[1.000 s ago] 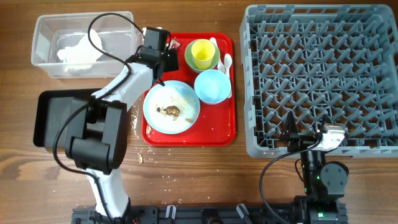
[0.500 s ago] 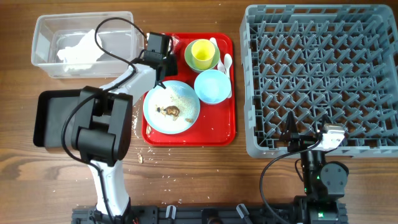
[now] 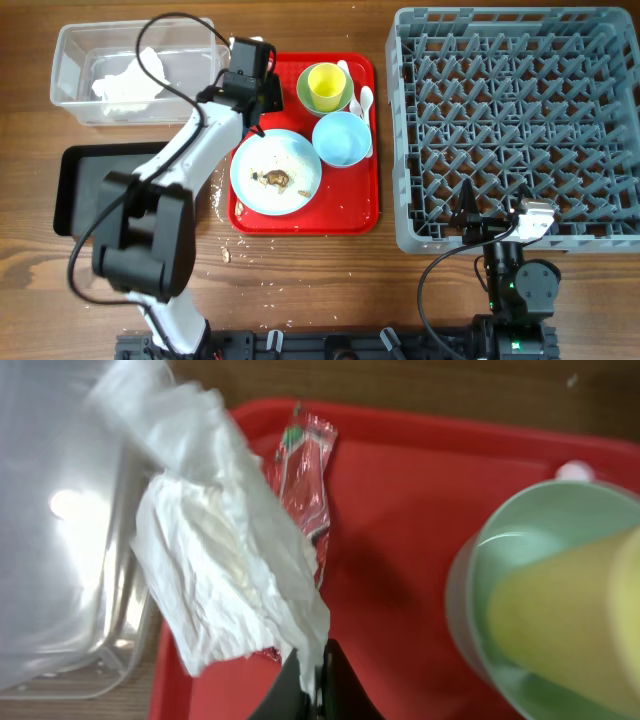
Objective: Sort waste into correct bins and load items into the dishwasher rack
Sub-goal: 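Grasp the red candy wrapper on the tray with the left gripper, then carry the red wrapper with the left gripper into the clear bin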
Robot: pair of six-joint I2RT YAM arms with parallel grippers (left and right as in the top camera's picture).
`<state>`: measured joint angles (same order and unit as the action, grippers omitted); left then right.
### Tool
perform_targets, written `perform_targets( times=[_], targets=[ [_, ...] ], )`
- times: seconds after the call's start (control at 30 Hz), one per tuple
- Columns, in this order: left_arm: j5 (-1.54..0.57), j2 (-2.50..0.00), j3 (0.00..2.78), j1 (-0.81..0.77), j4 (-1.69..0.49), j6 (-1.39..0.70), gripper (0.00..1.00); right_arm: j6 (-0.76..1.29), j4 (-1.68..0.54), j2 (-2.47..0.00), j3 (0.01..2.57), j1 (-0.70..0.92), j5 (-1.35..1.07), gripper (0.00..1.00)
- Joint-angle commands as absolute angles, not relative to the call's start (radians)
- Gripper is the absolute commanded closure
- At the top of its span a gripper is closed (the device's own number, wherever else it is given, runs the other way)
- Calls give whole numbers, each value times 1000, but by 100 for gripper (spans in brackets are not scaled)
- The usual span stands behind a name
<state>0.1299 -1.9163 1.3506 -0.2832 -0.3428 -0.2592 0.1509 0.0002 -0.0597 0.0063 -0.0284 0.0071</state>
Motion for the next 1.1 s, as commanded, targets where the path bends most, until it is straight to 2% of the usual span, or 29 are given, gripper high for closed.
perform_targets(
  times=[0.0,0.23,0.33,0.47,0.5,0.53,0.57,0.6,0.67,0.73,0.83,0.87,0.9,0.93,1.0,1.07],
  targets=[
    [128,-1827,1353,-284,-390,-303,96,133,6,-57,6,-33,-2,0],
    [140,-1732,1353,-226,-223,-324,96,133,6,-57,6,-33,-2,0],
    [231,-1730,1353,-153,-207,-525,96,133,6,-57,6,-33,-2,0],
    [229,-1737,1352,-65,-205,-612,96,133,6,-57,6,-33,-2,0],
    [229,-1742,1352,-51,-205,-612,90,134,6,-57,6,-33,-2,0],
    [229,-1745,1352,-39,-205,-611,57,134,6,-57,6,-33,-2,0],
    [229,-1747,1352,-33,-205,-611,8,134,6,-57,6,-33,-2,0],
    [229,-1748,1352,-29,-205,-611,0,133,6,-57,6,-33,-2,0],
    [208,-1748,1352,-30,-205,-611,0,133,6,-57,6,-33,-2,0],
    [83,-1748,1352,-32,-205,-610,2,133,6,-57,6,-33,-2,0],
    [-139,-1751,1352,-74,-208,-594,18,133,6,-57,6,-33,-2,0],
    [-154,-1755,1352,-99,-209,-551,19,133,6,-57,6,-33,-2,0],
    [-151,-1759,1352,-124,-214,-499,19,133,6,-57,6,-33,-2,0],
    [-52,-1782,1352,-200,-252,-341,20,134,6,-57,6,-33,-2,0],
    [28,-1809,1352,-222,-269,-344,28,133,6,-57,6,-33,-2,0],
    [23,-1860,1352,-223,-261,-344,29,133,6,-57,6,-33,-2,0]
  ],
)
